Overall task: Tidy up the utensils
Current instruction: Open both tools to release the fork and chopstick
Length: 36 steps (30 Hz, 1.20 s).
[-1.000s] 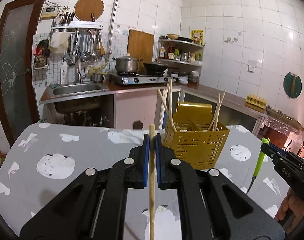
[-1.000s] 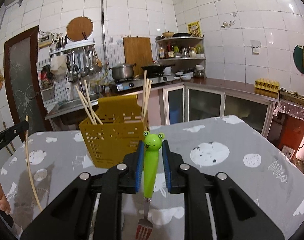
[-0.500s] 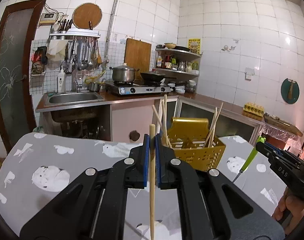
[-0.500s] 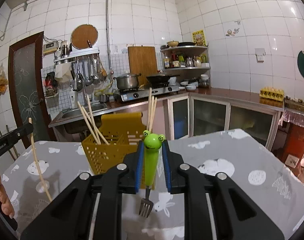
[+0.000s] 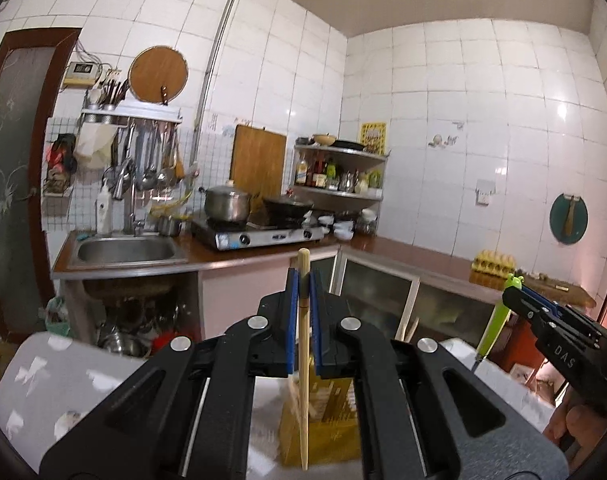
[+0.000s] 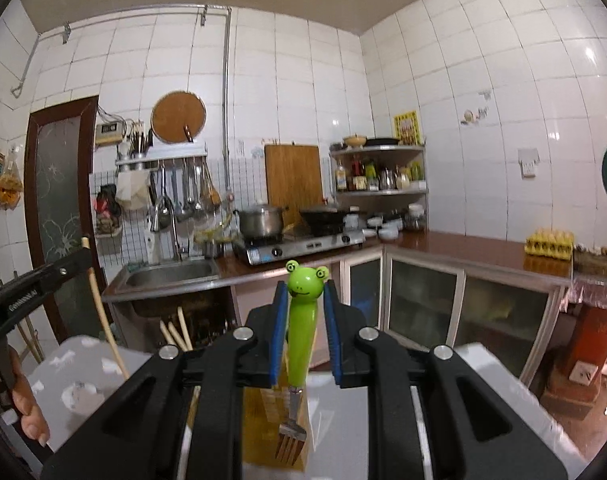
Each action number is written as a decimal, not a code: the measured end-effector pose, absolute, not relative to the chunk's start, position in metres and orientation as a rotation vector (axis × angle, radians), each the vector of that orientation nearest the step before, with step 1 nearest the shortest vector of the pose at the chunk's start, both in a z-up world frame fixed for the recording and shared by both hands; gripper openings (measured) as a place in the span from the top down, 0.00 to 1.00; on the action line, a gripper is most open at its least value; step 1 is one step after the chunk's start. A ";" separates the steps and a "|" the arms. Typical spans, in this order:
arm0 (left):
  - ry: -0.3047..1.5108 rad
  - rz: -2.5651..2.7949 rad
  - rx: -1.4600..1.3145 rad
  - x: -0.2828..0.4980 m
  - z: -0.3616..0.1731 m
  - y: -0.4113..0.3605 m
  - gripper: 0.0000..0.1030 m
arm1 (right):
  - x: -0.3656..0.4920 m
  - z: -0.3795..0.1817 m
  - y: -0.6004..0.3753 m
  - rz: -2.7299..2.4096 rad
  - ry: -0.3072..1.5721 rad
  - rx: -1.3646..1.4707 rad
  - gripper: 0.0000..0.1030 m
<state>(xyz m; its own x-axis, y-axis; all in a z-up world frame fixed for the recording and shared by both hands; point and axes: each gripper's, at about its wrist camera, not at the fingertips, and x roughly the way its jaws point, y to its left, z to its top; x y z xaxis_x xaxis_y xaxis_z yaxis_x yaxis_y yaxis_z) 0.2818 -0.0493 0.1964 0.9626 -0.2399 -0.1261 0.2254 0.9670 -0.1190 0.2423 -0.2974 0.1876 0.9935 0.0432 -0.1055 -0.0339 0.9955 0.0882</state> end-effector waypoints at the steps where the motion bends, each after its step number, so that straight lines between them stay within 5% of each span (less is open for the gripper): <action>1: 0.126 -0.234 -0.104 0.287 0.202 -0.052 0.96 | 0.248 0.195 -0.297 0.041 0.098 0.088 0.82; 10: 0.064 -0.239 -0.082 0.330 0.208 -0.076 0.96 | 0.306 0.196 -0.280 0.075 0.127 0.076 0.82; 23: 0.310 -0.222 -0.061 0.382 0.110 -0.077 0.95 | 0.358 0.105 -0.274 0.076 0.386 0.061 0.82; 24: 0.302 -0.213 -0.050 0.379 0.109 -0.076 0.92 | 0.360 0.101 -0.274 0.072 0.412 0.065 0.81; 26: 0.322 -0.212 -0.027 0.376 0.112 -0.076 0.67 | 0.364 0.095 -0.276 0.068 0.461 0.073 0.79; 27: 0.329 -0.204 -0.020 0.373 0.115 -0.075 0.44 | 0.364 0.094 -0.277 0.050 0.483 0.074 0.75; 28: 0.307 -0.189 -0.018 0.365 0.122 -0.071 0.38 | 0.363 0.093 -0.279 0.033 0.487 0.075 0.57; 29: 0.296 -0.184 -0.017 0.361 0.128 -0.068 0.37 | 0.359 0.095 -0.282 0.011 0.484 0.080 0.44; 36: 0.272 -0.151 0.005 0.311 0.160 -0.038 0.12 | 0.312 0.118 -0.287 -0.057 0.488 0.100 0.35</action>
<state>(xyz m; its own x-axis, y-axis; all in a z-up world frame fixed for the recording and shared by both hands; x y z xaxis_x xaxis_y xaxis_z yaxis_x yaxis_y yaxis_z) 0.3109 -0.0377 0.1602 0.9520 -0.1476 -0.2682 0.1488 0.9887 -0.0159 0.3118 -0.2871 0.1179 0.8817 -0.0313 -0.4707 0.0789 0.9935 0.0817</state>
